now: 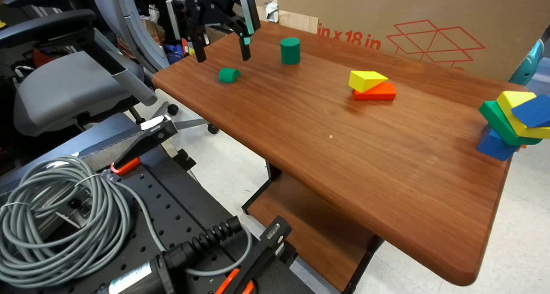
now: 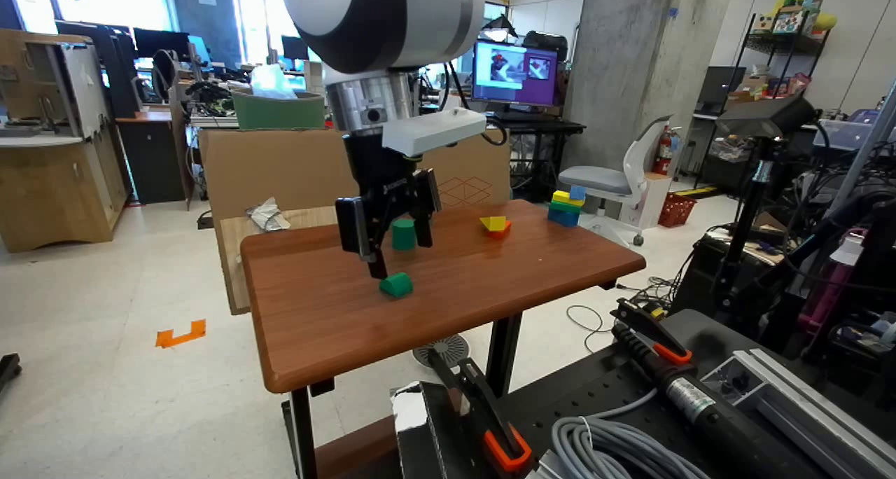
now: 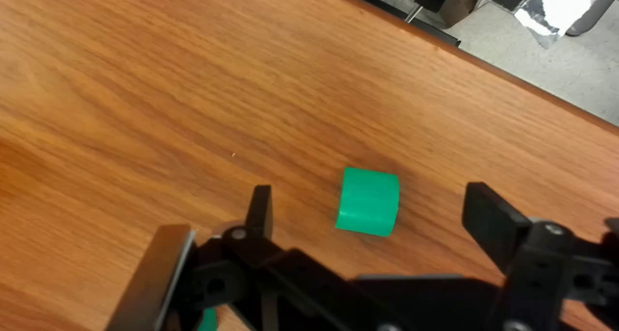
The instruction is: Stack up the two green blocks
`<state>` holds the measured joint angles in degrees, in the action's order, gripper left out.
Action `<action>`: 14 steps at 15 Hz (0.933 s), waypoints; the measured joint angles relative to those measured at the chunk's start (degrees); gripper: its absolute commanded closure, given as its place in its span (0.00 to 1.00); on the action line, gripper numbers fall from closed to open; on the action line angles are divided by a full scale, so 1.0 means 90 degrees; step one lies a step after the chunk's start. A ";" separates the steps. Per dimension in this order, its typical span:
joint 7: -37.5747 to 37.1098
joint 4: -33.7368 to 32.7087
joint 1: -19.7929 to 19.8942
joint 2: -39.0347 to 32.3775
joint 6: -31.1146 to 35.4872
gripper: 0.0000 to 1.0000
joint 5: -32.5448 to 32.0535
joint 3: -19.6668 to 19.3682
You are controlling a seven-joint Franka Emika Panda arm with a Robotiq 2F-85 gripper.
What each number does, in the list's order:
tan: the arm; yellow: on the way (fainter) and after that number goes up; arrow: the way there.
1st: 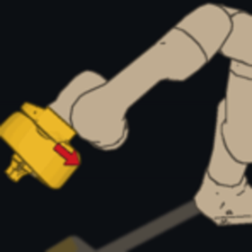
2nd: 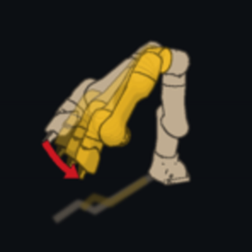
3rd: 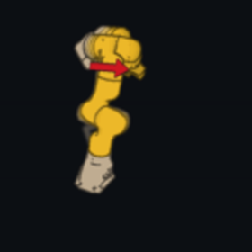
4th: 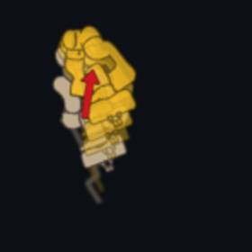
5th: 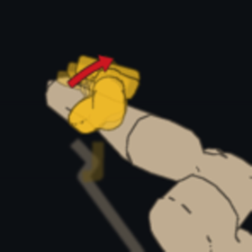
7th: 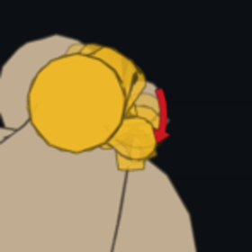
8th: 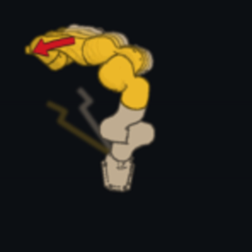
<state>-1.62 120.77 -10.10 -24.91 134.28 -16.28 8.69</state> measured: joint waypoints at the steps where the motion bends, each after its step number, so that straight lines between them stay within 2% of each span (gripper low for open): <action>1: 0.0000 -0.0057 -0.0014 -0.0079 -0.0010 0.00 0.0000 -0.0002; 5: 0.0000 -0.0248 -0.0097 -0.0375 -0.0042 0.00 0.0000 -0.0058; 6: 0.0000 -0.0298 -0.0112 -0.0439 -0.0055 0.07 0.0000 -0.0069; 7: 0.0000 -0.0344 -0.0125 -0.0500 -0.0061 0.26 0.0000 -0.0084; 14: 0.0027 -0.0704 -0.0187 -0.0719 -0.0428 0.80 0.0023 -0.0103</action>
<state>-1.38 114.43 -11.79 -31.38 130.43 -16.08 7.76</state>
